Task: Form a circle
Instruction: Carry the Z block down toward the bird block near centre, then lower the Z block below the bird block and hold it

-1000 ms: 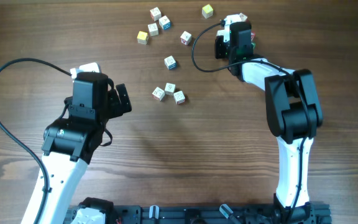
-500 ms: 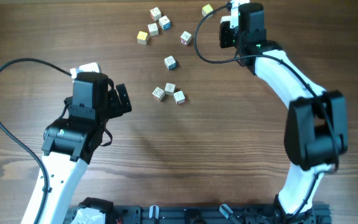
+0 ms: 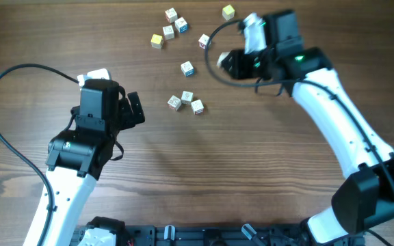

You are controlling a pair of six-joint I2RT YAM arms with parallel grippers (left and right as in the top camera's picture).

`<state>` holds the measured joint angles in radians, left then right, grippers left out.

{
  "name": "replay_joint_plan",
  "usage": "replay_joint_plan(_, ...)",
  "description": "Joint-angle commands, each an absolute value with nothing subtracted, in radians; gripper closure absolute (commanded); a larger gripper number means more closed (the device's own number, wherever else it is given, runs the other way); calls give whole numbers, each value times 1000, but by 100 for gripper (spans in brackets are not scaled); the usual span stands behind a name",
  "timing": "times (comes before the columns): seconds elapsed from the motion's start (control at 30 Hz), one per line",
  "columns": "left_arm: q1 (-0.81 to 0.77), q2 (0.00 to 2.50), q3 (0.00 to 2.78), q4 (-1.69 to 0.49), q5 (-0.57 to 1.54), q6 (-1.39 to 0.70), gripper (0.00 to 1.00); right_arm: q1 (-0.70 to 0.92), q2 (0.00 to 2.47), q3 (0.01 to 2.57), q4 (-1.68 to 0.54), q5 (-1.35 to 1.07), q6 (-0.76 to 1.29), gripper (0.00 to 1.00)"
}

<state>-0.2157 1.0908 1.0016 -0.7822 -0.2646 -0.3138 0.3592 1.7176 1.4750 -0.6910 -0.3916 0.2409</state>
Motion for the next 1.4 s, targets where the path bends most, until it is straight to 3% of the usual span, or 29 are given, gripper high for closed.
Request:
replay_joint_plan(0.0,-211,1093,1001,-779,-274,-326,0,469,1728,1444,-735,-328,266,80)
replay_joint_plan(0.23,-211,1093,1001,-743,-278,-321,0,585,1728,1320,-645,-304,324,81)
replay_joint_plan(0.37,-177,1092,1002,-781,-451,-400,0,636,1728,1237,-542,-303,342,81)
replay_joint_plan(0.43,-89,1092,1002,-836,-440,-462,0,661,1729,1205,-505,-303,340,81)
replay_joint_plan(0.57,150,1092,1002,-870,-215,-464,0,703,1729,1127,-381,-250,341,81)
replay_joint_plan(0.73,307,1093,1002,-881,-93,-465,0,717,1733,1011,-210,-233,353,81)
replay_joint_plan(0.97,315,1093,1002,-881,-94,-464,0,717,1744,953,-119,-180,480,81)
replay_joint_plan(1.37,315,1093,1002,-881,-94,-464,0,723,1837,953,-105,-104,386,82)
